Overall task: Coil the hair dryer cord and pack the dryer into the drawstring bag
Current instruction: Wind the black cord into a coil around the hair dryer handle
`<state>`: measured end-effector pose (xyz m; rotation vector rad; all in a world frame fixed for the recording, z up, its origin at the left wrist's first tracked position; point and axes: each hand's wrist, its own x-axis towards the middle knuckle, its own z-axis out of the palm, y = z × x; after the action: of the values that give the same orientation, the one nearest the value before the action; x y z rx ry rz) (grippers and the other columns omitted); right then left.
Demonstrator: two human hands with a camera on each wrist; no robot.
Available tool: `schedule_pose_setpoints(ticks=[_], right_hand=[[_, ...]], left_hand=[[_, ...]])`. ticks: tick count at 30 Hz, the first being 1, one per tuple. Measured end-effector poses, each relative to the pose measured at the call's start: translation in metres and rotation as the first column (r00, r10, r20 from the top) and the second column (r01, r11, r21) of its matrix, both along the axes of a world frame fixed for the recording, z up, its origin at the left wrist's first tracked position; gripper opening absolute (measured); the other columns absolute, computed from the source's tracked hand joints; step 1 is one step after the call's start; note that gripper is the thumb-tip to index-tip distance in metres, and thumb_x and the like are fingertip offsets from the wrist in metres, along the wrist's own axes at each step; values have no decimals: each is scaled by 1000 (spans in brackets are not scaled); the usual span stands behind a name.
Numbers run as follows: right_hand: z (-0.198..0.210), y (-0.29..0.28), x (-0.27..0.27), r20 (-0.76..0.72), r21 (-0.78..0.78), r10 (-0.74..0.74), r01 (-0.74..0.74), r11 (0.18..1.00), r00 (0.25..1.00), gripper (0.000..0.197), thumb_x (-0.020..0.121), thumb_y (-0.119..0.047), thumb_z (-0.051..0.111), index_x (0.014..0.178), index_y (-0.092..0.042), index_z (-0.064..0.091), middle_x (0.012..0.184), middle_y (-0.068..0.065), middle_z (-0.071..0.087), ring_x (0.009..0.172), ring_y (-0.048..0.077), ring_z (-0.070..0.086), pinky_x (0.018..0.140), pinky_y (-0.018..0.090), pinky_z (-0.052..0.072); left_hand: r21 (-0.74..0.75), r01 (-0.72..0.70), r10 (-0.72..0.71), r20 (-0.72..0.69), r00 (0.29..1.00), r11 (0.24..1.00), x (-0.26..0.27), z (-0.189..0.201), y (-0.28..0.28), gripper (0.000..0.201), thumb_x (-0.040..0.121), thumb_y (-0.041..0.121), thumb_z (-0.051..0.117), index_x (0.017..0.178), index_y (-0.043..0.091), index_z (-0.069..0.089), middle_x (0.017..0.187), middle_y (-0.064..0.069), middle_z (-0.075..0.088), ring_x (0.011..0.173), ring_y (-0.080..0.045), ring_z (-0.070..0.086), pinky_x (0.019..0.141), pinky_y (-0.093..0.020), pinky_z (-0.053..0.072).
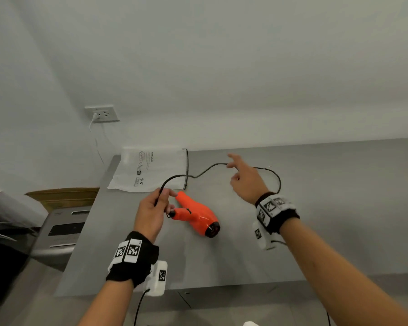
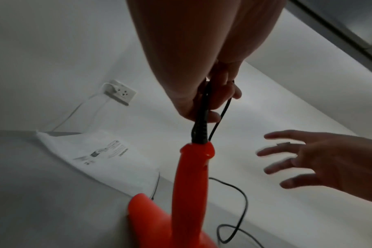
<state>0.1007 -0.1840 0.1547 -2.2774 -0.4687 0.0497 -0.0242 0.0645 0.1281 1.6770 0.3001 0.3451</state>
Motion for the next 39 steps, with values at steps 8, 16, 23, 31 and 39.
schedule_pose_setpoints(ticks=[8,16,23,31,39], right_hand=[[14,59,-43,139,12,300,-305,952,944,22,100,-27,51,119,-23,61,106,0,71,97,19,65,89,38,52],[28,39,-23,297,81,88,-117,990,951,28,93,-42,63,81,-17,68,59,-5,60,56,16,56,56,35,48],[-15,45,-30,182,-314,95,-34,949,979,45,102,-53,36,83,-15,52,67,3,62,65,32,61,61,41,52],[-48,72,-98,-51,-511,385,-356,783,921,28,100,-26,38,105,-8,58,82,12,64,72,32,63,62,39,48],[50,32,-94,196,-511,526,-372,775,827,20,98,-34,48,105,-21,62,78,-3,68,64,18,58,57,33,43]], left_hand=[[90,241,-240,-23,970,966,15,29,-23,30,104,32,50,89,15,70,53,7,35,48,-14,31,52,-30,30],[139,190,-163,-182,970,972,-6,10,-18,42,95,44,59,64,17,64,51,2,31,45,-13,29,50,-27,27],[-35,253,-255,-143,956,967,-5,18,-26,39,100,31,57,64,15,63,48,4,29,42,-11,23,43,-21,21],[-242,310,-335,-67,940,919,0,17,-37,27,106,17,45,126,10,62,91,-16,78,62,-23,68,61,-30,47],[-266,312,-347,-93,933,912,7,25,-31,41,100,0,50,140,7,55,112,-6,77,102,-17,75,84,-22,57]])
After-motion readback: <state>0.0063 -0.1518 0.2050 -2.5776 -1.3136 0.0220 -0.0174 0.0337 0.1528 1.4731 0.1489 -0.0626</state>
